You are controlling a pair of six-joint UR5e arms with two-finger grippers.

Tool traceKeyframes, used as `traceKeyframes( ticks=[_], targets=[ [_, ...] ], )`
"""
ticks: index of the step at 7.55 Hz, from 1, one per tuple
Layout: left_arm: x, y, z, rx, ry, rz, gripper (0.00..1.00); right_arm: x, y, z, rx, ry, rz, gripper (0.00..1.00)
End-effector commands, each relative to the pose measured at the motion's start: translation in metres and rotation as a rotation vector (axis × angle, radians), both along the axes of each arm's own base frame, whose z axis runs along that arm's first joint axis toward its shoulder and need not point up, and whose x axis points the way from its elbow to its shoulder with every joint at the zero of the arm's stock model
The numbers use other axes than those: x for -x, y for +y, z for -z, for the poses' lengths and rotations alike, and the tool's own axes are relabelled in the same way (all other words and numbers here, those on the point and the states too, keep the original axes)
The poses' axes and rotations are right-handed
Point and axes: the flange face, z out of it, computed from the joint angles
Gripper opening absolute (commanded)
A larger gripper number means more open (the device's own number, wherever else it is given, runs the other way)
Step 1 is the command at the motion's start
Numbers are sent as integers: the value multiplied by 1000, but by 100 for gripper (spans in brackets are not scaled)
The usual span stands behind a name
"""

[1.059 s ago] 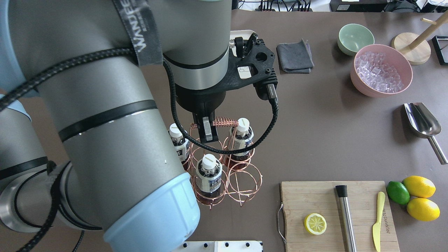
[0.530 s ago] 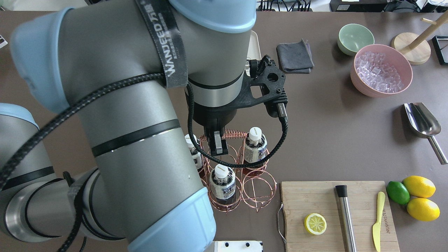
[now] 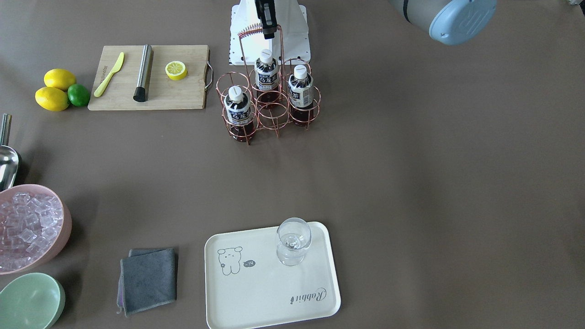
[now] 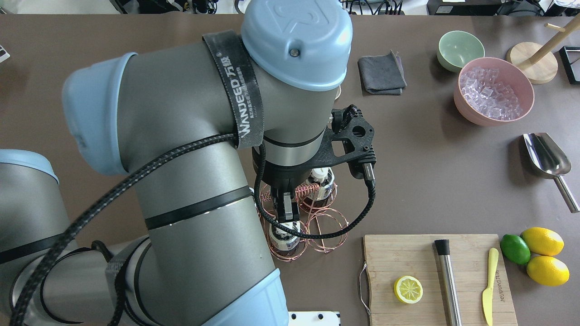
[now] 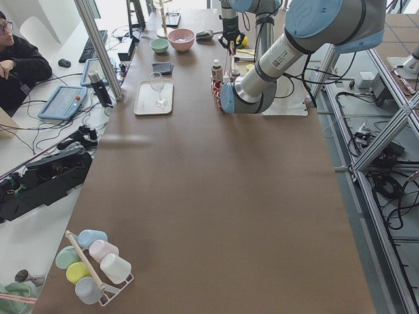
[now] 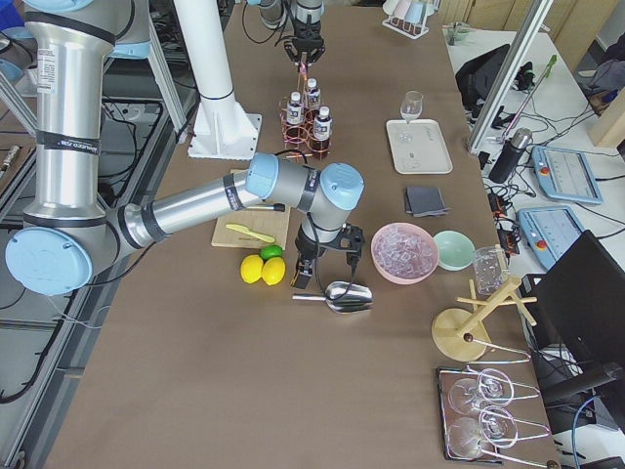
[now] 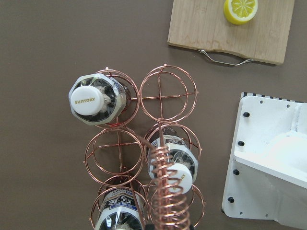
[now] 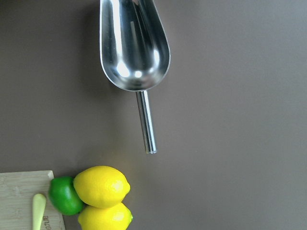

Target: Take tea from basket to plate

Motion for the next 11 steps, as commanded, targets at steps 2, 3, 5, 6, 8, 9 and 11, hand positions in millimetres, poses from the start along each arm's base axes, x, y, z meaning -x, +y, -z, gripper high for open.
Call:
traceKeyframes(
  ticks=[2,3,5,6,8,9,11],
  targets=[
    [2,-1,0,-1,2,4,0,61,-60,108,40,-68,-161,100],
    [3,-1,0,-2,2,5,0,104,-70,146,100,-68,-201,100],
    [5,-3,1,-4,3,10,0,188,-75,196,165,-84,-268,100],
    [4,-4,0,-3,1,10,0,235,-82,216,240,-103,-346,100],
    [4,-4,0,-4,0,9,0,311,-90,259,362,-125,-416,100],
    [3,-4,0,-3,-1,9,0,337,-87,285,375,-135,-398,100],
    [3,-4,0,-2,-3,9,0,396,-85,344,427,-140,-390,100]
  ],
)
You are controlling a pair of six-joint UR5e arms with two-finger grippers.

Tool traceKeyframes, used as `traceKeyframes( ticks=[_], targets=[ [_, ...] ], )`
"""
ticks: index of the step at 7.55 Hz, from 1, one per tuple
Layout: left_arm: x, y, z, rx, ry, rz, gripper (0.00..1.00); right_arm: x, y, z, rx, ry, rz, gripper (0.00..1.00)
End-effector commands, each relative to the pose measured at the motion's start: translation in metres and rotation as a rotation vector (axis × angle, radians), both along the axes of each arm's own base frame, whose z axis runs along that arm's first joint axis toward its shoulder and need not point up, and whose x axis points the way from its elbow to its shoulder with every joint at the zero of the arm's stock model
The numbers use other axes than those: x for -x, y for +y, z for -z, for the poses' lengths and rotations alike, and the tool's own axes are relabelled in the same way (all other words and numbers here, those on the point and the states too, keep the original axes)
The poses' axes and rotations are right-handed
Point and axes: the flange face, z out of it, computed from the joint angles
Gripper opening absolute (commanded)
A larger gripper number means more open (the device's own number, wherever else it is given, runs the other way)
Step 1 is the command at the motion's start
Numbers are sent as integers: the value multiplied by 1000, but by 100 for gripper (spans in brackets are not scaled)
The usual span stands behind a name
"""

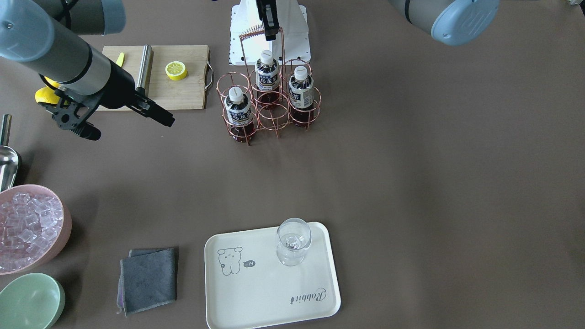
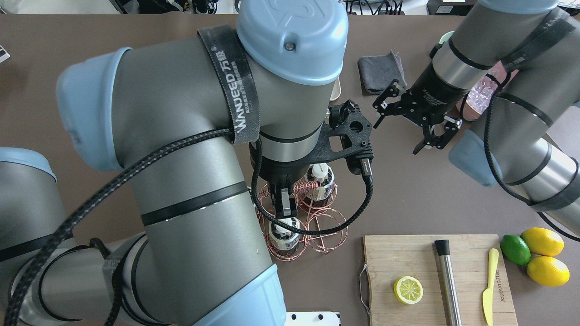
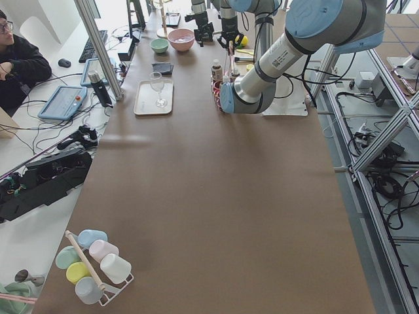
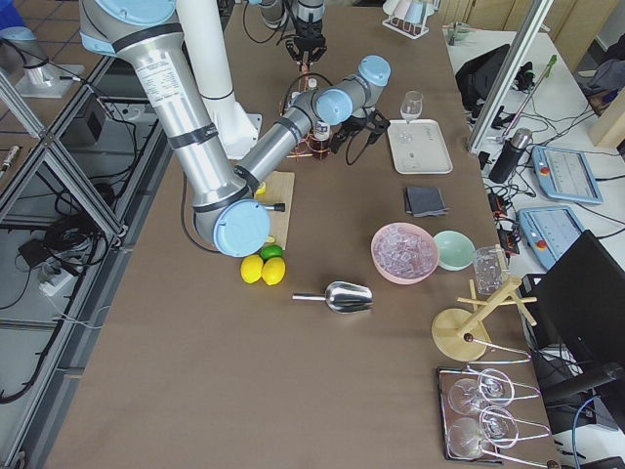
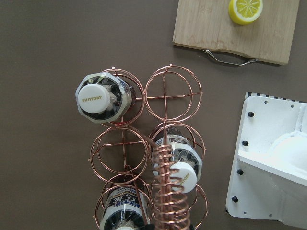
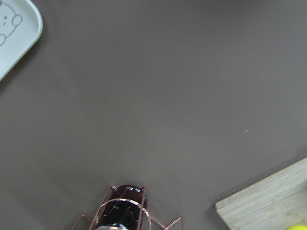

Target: Take tea from basket to plate

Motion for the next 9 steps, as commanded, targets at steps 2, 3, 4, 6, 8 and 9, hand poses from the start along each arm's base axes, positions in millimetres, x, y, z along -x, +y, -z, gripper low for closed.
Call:
traceKeyframes(
  ticks=[2,3,4,6,8,9],
  targets=[
    [-1,0,-1,2,-3,-1,0,90,16,66,30,-28,73,94],
    [-2,0,-1,2,-4,-3,0,102,27,69,34,-29,94,87],
    [-2,0,-1,3,-4,-2,0,109,33,68,30,-29,112,85],
    [-3,1,-2,4,-5,-5,0,112,35,80,24,-40,115,79],
    [-3,1,-2,4,-5,-5,0,116,36,87,20,-45,119,69],
    [-4,1,-2,5,-7,-5,0,118,37,88,18,-46,121,56]
  ],
)
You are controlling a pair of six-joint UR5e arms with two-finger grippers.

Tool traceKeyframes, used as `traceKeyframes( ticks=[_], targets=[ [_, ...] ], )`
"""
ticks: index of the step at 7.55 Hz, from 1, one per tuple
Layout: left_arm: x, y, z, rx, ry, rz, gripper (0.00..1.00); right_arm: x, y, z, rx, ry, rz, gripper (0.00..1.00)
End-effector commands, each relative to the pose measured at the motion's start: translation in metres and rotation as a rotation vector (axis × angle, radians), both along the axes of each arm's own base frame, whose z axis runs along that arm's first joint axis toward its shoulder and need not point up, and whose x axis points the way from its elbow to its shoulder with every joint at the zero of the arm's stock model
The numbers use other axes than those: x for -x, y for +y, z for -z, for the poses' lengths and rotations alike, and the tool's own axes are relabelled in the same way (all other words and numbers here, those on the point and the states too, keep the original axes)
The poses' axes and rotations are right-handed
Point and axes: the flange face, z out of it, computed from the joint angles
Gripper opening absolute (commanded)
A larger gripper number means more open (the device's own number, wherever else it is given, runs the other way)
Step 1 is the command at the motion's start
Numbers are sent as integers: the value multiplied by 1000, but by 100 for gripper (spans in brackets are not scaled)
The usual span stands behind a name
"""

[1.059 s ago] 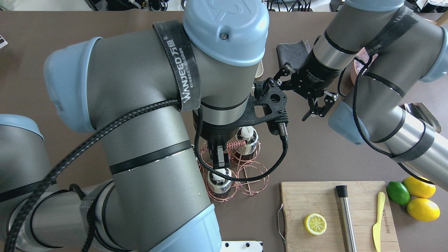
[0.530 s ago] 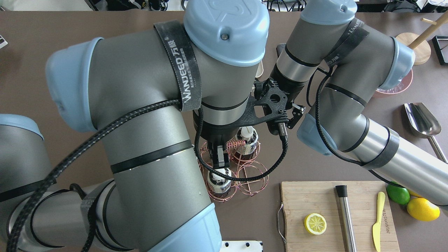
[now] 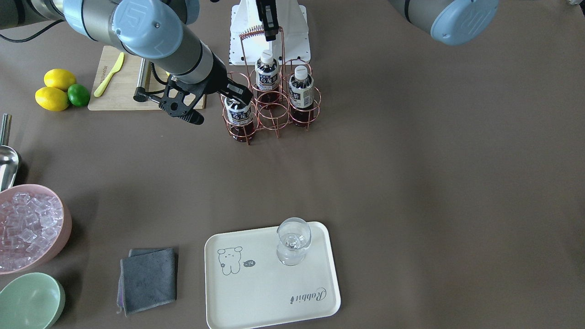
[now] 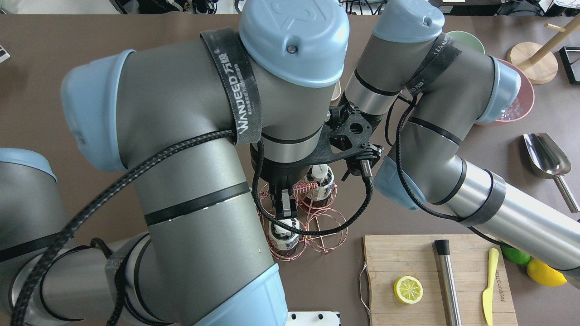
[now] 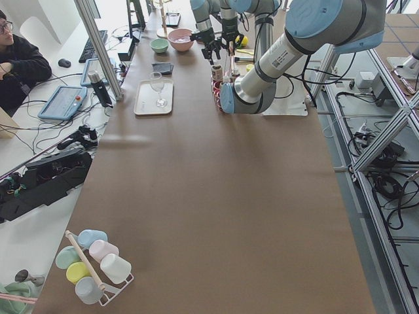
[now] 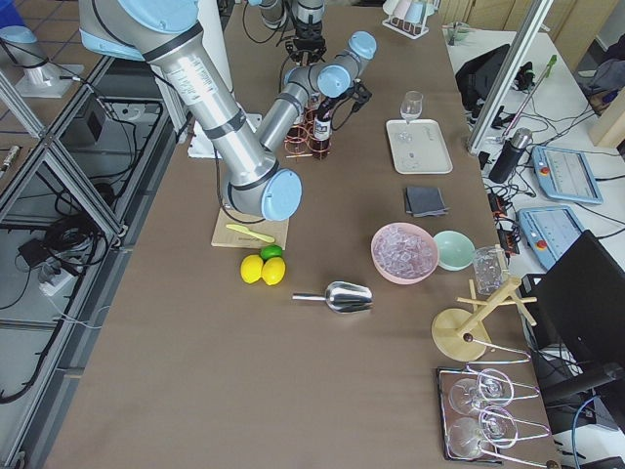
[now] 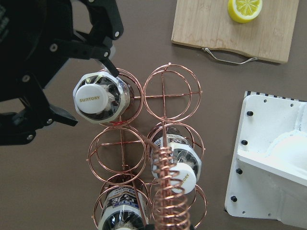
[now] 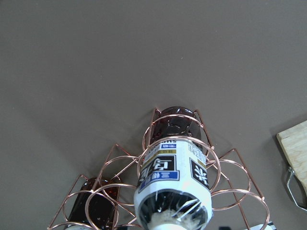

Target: Take tea from basket to plate

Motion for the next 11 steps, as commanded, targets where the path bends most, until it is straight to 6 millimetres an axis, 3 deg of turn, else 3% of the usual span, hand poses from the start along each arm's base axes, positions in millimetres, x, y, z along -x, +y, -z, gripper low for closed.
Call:
traceKeyframes(
  ticks=[1,2,3,5,6,10,11],
  targets=[
    [-1,0,0,0,-2,1,0,5,3,4,-4,-2,6,41],
    [-1,0,0,0,-2,1,0,6,3,4,-4,-2,8,25],
    [-1,0,-1,1,-5,1,0,6,3,4,-4,-2,8,3],
    [-2,-1,-7,7,-12,0,0,2,3,6,10,-7,13,0],
    [-2,-1,-7,7,-12,0,0,-15,-9,14,49,-20,8,0],
    [-3,0,-7,7,-12,-1,0,-86,-53,100,126,-64,-64,0],
    [-3,0,-7,7,-12,-1,0,-113,-83,103,129,-65,-120,0]
  ],
)
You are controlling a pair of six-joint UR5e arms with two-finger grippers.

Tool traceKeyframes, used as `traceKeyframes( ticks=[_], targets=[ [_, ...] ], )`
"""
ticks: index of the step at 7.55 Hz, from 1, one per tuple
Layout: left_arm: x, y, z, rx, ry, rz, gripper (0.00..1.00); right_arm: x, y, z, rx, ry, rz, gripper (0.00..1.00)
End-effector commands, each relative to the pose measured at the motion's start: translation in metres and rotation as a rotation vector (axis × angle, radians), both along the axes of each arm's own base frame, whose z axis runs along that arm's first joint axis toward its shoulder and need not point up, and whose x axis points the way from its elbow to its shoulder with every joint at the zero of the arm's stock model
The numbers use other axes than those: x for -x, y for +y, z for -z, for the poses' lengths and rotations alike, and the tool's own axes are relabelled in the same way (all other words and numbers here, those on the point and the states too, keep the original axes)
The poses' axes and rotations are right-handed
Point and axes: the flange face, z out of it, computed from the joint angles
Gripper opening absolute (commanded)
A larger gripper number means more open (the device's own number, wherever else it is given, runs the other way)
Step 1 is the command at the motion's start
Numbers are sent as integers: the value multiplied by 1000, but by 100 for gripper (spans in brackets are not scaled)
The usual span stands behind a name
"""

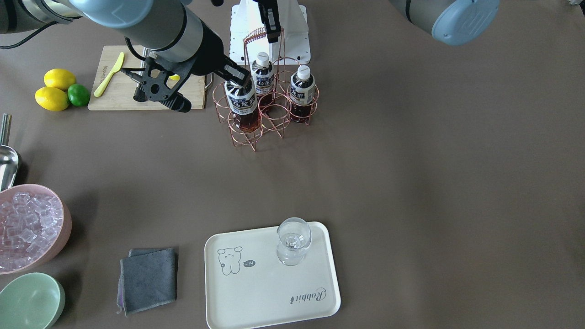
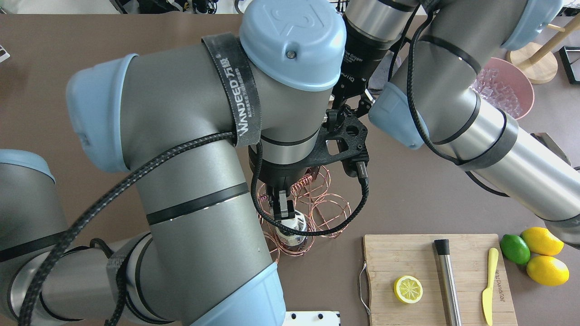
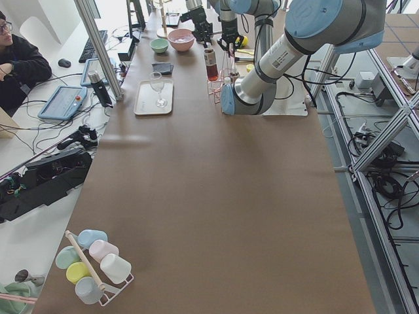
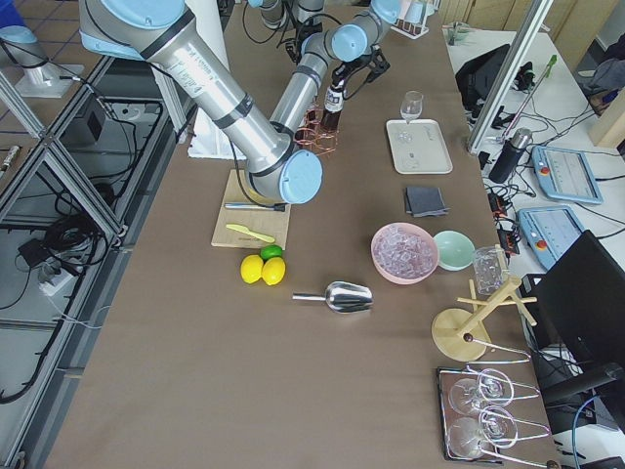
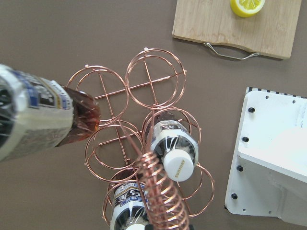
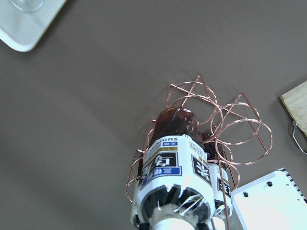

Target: Take tea from basket to plate

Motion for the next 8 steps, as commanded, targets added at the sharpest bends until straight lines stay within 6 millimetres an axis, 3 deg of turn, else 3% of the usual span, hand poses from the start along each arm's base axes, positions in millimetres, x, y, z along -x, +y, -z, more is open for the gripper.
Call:
traceKeyframes(
  ticks=[1,2,3,4,6,7,8],
  targets=[
    [0,0,0,0,0,0,0,-65,-68,7,9,7,-118,0],
    [0,0,0,0,0,0,0,-97,-117,-21,-8,26,-154,0],
    [1,0,1,-1,3,1,0,-105,-150,-37,-26,38,-149,0],
    [8,-2,3,-3,7,8,0,-94,-177,-35,-27,60,-137,0],
    [27,-18,8,-2,14,46,0,-83,-231,-82,-95,81,-108,0],
    [29,-20,8,-1,13,50,0,-75,-249,-96,-106,83,-112,0],
    [33,-22,10,-2,14,58,0,-65,-258,-96,-117,78,-104,0]
  ],
)
